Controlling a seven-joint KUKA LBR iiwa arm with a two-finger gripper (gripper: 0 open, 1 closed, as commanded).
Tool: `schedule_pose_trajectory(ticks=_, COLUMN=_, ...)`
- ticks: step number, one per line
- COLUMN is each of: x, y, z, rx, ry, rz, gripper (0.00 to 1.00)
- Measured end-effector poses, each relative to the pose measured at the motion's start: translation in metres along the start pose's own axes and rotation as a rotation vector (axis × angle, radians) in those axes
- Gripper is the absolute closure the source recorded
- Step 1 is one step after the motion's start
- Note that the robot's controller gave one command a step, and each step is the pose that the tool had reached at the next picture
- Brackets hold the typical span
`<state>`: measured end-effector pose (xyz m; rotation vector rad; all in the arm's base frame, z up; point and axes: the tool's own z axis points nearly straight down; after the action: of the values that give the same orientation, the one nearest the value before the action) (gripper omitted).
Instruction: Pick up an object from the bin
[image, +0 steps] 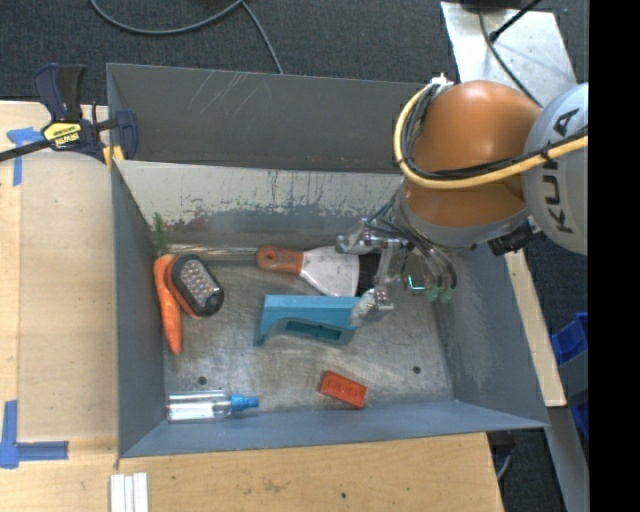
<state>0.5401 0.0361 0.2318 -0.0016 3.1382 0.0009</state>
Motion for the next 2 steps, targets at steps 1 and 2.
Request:
schedule_pose_trajectory(ticks=1, x=0.004, y=0.029, z=0.046, rx=0.001, ry=-0.007, rz=-0.039, gripper=0.0)
schedule_pose_trajectory(ticks=2, x=-0.021, y=0.065, z=0.145, rx=0.002, ry=-0.001, rz=-0.097, gripper=1.0)
